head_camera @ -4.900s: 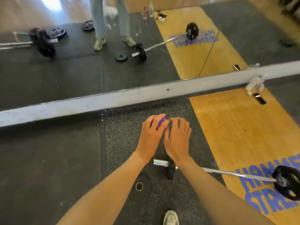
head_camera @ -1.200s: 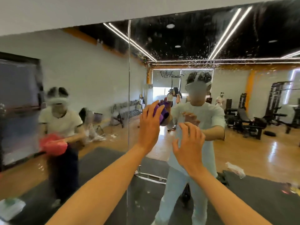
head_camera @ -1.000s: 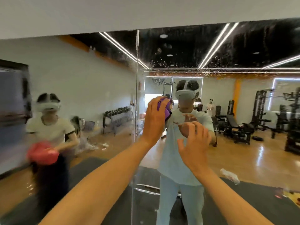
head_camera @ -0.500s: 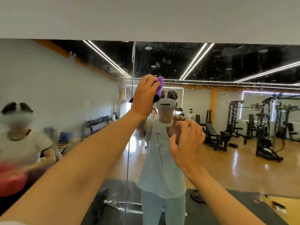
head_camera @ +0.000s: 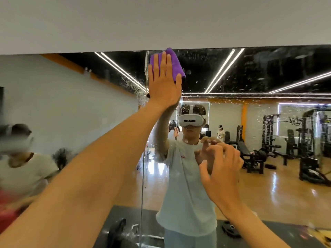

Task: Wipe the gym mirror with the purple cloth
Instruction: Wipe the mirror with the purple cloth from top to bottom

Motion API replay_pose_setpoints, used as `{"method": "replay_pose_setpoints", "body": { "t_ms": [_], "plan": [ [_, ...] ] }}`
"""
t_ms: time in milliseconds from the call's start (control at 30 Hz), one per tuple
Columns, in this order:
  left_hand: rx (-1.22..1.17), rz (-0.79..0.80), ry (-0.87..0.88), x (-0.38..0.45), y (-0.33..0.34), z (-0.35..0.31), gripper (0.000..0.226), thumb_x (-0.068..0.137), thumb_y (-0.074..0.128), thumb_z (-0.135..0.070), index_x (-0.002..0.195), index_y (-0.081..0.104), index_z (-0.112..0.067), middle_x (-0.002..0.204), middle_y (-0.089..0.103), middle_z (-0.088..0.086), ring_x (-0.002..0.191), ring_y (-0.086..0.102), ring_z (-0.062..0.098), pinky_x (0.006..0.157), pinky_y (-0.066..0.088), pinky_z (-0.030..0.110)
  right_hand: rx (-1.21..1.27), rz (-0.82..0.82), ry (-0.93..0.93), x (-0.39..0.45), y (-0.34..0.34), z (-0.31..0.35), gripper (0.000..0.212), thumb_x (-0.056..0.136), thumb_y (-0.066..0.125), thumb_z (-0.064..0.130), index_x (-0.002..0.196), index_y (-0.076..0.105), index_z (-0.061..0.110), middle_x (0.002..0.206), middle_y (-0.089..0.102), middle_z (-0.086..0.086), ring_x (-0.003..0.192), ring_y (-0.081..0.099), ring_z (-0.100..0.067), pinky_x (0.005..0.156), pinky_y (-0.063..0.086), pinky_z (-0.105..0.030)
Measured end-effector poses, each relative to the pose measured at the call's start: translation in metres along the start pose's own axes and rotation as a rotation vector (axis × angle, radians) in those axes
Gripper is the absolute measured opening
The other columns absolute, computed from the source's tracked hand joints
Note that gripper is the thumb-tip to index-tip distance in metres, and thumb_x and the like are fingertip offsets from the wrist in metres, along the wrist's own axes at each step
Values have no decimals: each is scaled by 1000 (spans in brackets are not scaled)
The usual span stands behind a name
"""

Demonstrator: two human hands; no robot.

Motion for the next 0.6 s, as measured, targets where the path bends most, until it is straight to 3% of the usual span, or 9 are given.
{"method": "replay_pose_setpoints", "body": {
  "t_ms": [100,233,333,467,600],
  "plan": [
    [-54,-22,20,11,1,-37,73,109,14,-47,167,-4,-6,175,-8,15,162,-10,32,127,-15,43,20,-19,1,-1,0,-5,30,82,63,24,111,55,21,119,48,0,115,44,-24,96,33,-39],
    [-92,75,347,2,14,-104,71,109,18,-44,167,2,-6,176,-3,14,163,-6,29,129,-11,39,27,-43,35,-2,4,-16,27,83,56,29,109,52,25,115,43,6,109,43,-22,88,22,-30],
    [-99,77,458,-2,17,-96,69,112,27,-43,168,8,-7,176,3,12,163,-2,27,129,-10,37,21,-20,61,-5,15,-18,26,83,52,34,108,53,25,114,44,7,108,43,-22,89,25,-33],
    [-131,34,243,14,9,-31,69,112,22,-46,168,1,-12,176,-4,10,162,-9,27,126,-14,37,2,-10,46,-13,25,-7,26,84,54,33,108,55,22,115,45,4,109,43,-21,90,26,-31],
    [-101,-20,44,31,-2,38,72,112,22,-48,168,1,-9,176,-2,12,163,-6,31,130,-7,41,-16,15,-20,-16,29,0,30,85,50,37,111,53,25,117,49,1,111,44,-22,92,36,-42]
  ]
}}
Point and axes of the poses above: each hand's wrist, its own x-axis towards the middle knuckle, its own y-axis out of the palm, z = x × y, the point moved 5 cm from there along x, towards the middle knuckle
